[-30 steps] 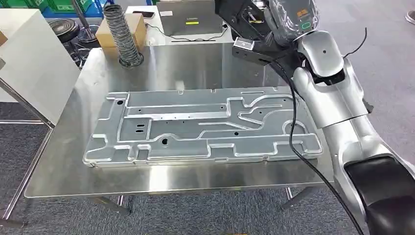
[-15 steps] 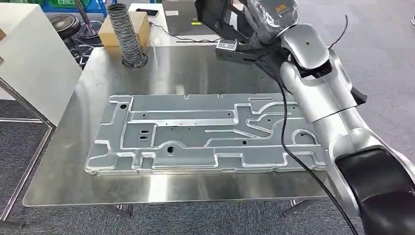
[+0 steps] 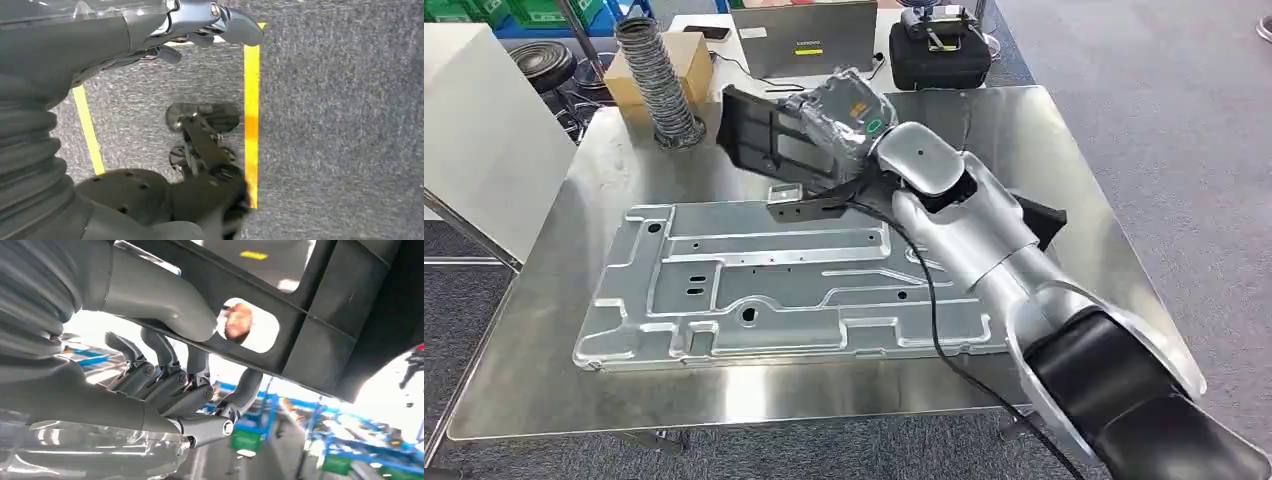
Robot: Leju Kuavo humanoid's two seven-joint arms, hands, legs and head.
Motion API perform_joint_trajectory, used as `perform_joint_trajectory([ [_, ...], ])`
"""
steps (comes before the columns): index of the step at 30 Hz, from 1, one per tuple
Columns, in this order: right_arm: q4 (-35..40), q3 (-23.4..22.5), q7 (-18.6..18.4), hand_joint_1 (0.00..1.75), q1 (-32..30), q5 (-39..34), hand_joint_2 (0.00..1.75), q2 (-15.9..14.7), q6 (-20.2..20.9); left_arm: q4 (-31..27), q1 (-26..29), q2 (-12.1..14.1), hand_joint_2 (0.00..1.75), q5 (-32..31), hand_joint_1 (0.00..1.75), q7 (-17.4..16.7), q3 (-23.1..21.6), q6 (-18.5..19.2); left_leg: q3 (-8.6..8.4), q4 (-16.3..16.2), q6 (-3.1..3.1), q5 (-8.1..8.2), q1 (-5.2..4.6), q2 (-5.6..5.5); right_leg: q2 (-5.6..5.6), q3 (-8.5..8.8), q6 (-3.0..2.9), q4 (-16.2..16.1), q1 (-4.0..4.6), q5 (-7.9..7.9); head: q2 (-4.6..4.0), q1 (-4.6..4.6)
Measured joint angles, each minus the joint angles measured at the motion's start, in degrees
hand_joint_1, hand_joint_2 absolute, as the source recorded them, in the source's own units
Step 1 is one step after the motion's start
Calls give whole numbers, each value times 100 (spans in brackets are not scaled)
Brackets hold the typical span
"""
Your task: Take the parts from the cabinet and place them on the table.
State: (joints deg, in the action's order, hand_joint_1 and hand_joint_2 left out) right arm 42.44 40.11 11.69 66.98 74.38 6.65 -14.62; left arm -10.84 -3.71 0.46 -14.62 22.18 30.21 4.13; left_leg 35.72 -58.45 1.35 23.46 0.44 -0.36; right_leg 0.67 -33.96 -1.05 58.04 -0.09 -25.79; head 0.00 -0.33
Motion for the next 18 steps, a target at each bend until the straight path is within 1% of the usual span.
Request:
perform_joint_trajectory([
  [1, -95, 61, 32, 175, -2, -37, 175, 71, -4, 0, -1, -2, 175, -9, 0, 9, 9, 2, -4, 100, -25, -12, -24, -7, 2, -22, 24, 15, 4, -1, 0, -13],
  [3, -302, 186, 103, 175, -64, -98, 175, 179, -13, 0, 11, -4, 175, -37, 0, 18, 26, 2, 11, 62, -57, 5, -35, -10, -4, -10, 73, -12, -8, -1, 0, -4],
  [4, -401, 236, 135, 175, -88, -133, 175, 238, -20, 0, 23, -4, 175, -42, 0, 28, 33, 0, 5, 78, -88, -2, -34, -10, -4, -1, 104, -22, -6, -2, 0, -7],
  [5, -469, 273, 155, 175, -111, -146, 175, 271, -28, 0, 25, -15, 175, -52, 0, 31, 35, 0, -37, 143, -139, -32, 37, 8, -13, -4, 144, 10, 3, -54, 0, -4],
  [6, -535, 304, 186, 175, -127, -162, 175, 290, -61, 0, 18, -28, 175, -61, 0, 52, 37, 0, -51, 153, -168, -29, 25, 4, -23, -56, 162, 165, 7, -166, 0, 4],
  [7, -599, 330, 192, 0, -132, -170, 0, 306, -103, 0, 9, -28, 175, -74, 0, 66, 42, 0, -51, 150, -194, -22, 23, 6, -28, -239, 172, 557, -10, -380, 0, 9],
  [8, -688, 363, 192, 0, -150, -183, 0, 312, -118, 0, 10, -28, 175, -77, 0, 74, 52, 0, -55, 148, -206, -13, 17, 6, -32, -487, 187, 1062, -19, -609, 0, 4],
  [9, -765, 409, 199, 0, -189, -190, 0, 323, -125, 0, 10, -28, 175, -76, 0, 81, 68, 0, -55, 145, -213, -8, 14, 6, -32, -744, 196, 1561, -19, -798, 0, 4],
  [10, -819, 435, 208, 0, -237, -208, 0, 325, -129, 0, 11, -28, 175, -77, 0, 83, 79, 0, -57, 140, -215, -5, 13, 3, -32, -907, 198, 1853, -19, -848, 0, 11],
  [11, -876, 448, 208, 0, -285, -229, 0, 325, -133, 0, 23, -31, 175, -92, 0, 83, 90, -13, -63, 136, -219, 0, 11, -2, -32, -934, 193, 1843, -19, -756, 0, 9],
  [12, -926, 461, 208, 0, -307, -247, 0, 325, -138, 0, 33, -33, 175, -94, 0, 83, 101, -29, -68, 129, -213, 6, 7, -10, -32, -827, 173, 1571, -16, -552, 0, 11],
  [13, -961, 478, 208, 0, -307, -262, 0, 332, -140, 0, 35, -37, 175, -105, 0, 83, 116, -41, -75, 118, -211, 14, -2, -15, -33, -575, 140, 1018, -9, -248, 0, 9],
  [14, -985, 485, 205, 0, -300, -282, 0, 332, -155, 0, 30, -44, 175, -125, 0, 83, 122, -57, -91, 109, -198, 28, -14, -18, -33, -284, 93, 421, 5, 33, 0, 9],
  [15, -1007, 489, 201, 0, -287, -303, 0, 332, -179, 0, 31, -74, 175, -153, 0, 81, 122, -77, -90, 107, -184, 39, -13, -13, -43, -110, 40, 27, 34, 73, 0, 7],
  [16, -1027, 494, 188, 0, -277, -328, 0, 336, -190, 0, 27, -77, 175, -173, 0, 74, 125, -96, -79, 92, -158, 47, -47, -15, -52, -98, 50, -15, 44, 97, 0, -18],
  [17, -1049, 494, 181, 0, -277, -343, 0, 339, -194, 0, 24, -77, 175, -184, 0, 66, 127, -105, -79, 96, -129, 43, -31, -10, -46, -100, 49, -8, 46, 98, 0, -4],
  [18, -1082, 494, 175, 0, -279, -356, 0, 332, -194, 0, 20, -77, 175, -203, 0, 63, 127, -105, -87, 105, -97, 43, -18, -7, -37, -99, 35, -4, 52, 93, 0, -11],
])
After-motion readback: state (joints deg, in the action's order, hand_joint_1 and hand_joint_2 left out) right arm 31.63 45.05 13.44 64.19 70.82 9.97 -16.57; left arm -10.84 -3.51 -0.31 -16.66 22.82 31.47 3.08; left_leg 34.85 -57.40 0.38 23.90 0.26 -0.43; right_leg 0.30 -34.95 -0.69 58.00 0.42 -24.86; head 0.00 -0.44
